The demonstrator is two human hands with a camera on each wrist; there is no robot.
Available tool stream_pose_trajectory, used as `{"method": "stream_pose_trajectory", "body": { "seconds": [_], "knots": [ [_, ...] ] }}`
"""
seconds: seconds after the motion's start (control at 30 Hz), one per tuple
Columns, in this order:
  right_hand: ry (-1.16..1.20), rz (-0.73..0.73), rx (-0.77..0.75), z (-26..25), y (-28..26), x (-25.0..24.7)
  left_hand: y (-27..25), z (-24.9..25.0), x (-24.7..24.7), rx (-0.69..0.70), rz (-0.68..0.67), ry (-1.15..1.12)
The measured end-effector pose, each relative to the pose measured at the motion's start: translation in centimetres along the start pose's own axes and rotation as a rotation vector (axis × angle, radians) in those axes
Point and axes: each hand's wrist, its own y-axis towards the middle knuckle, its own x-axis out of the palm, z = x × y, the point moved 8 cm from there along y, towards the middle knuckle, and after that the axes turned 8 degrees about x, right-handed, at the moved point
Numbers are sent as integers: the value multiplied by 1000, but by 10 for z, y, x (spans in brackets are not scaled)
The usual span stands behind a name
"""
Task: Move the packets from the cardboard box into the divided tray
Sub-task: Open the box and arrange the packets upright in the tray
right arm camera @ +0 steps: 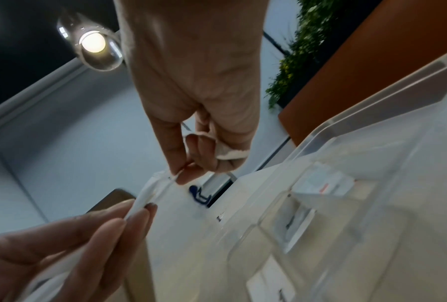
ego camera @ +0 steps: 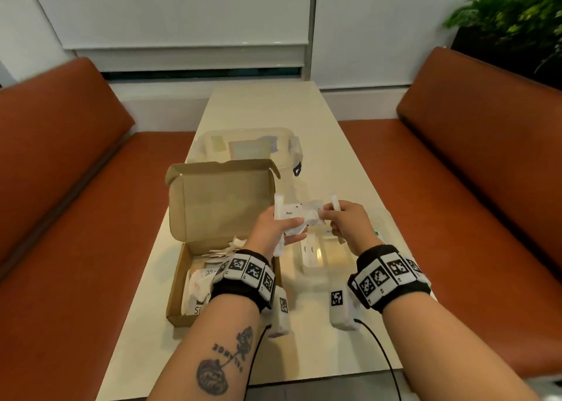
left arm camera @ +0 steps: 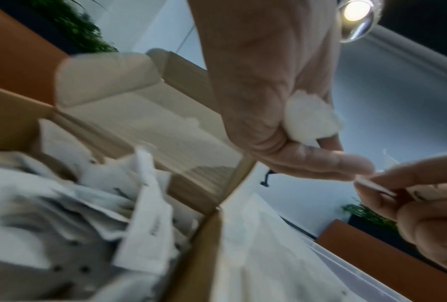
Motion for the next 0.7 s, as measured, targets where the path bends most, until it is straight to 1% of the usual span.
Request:
{"method": "stream_pose_trajectory", "body": {
  "seconds": [0.13,0.23,0.33,0.47,0.53,0.6,0.7],
  "knots": [
    [120,157,42,10,9,-40,7,-11,29,-31,-23,-38],
    [191,185,66,18,13,-51,9,-22,49,-76,-67,-92],
    [177,189,88,26,19,-51,10,-31,61,-106,-109,-59],
    [122,152,98,31,24,-45,13,-38,63,-103,-106,18],
    [67,105,103,32,27,-44,16,-38,57,-94,-74,89],
    [-35,36,99,30,32,-42,20,-37,52,-99,-65,161],
    [-187,-40,42,18,41,-41,22,-34,52,-131,-146,283]
  ]
}}
